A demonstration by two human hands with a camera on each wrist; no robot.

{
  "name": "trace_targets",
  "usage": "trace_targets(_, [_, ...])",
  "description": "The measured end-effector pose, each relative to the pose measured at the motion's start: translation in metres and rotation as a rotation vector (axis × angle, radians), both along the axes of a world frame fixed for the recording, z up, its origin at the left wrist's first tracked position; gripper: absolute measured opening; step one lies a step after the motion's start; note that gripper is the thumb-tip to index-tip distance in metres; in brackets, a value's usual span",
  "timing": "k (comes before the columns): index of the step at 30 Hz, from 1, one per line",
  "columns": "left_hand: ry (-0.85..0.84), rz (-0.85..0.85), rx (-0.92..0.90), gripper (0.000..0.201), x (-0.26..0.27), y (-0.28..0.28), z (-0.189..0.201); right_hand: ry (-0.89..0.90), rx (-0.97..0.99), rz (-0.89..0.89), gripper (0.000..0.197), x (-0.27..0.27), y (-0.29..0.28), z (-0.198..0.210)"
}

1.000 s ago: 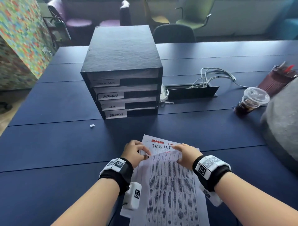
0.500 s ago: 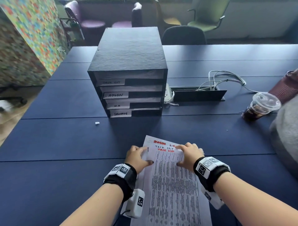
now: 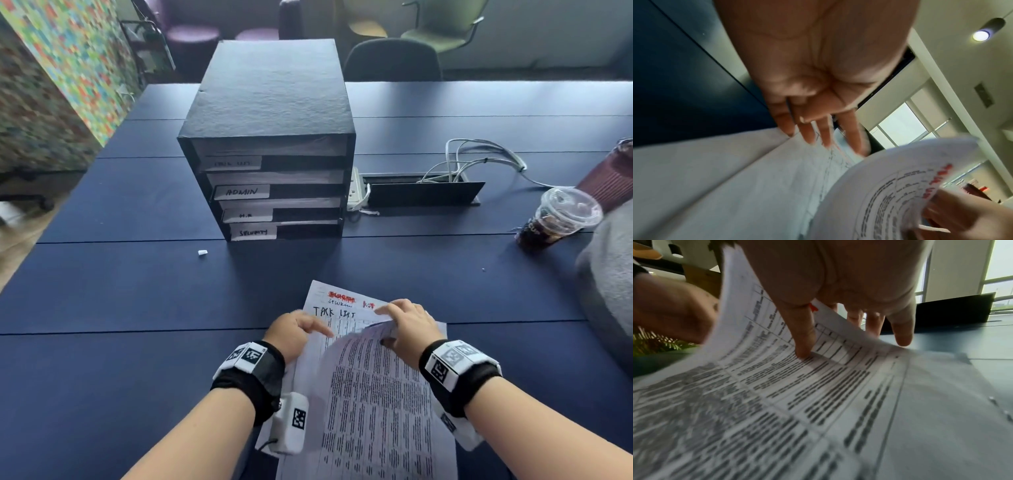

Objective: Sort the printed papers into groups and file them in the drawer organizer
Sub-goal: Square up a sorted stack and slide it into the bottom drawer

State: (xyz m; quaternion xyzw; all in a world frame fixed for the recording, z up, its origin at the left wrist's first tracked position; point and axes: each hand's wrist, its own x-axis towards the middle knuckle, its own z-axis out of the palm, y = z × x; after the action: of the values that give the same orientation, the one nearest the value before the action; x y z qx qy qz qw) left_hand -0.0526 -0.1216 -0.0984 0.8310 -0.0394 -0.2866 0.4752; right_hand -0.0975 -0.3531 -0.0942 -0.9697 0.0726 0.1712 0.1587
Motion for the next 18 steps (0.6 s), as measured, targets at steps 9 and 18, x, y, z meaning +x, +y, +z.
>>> trace_targets(9, [0.031, 0.305, -0.029, 0.028, 0.006, -0.006, -0.009, -0.115, 0.029, -0.02, 0.021, -0.011, 0.007, -0.001])
trace_targets(18, [0.053, 0.086, -0.244, 0.01, -0.004, -0.006, 0.008, -0.147, 0.209, -0.154, 0.035, -0.001, 0.008, 0.016])
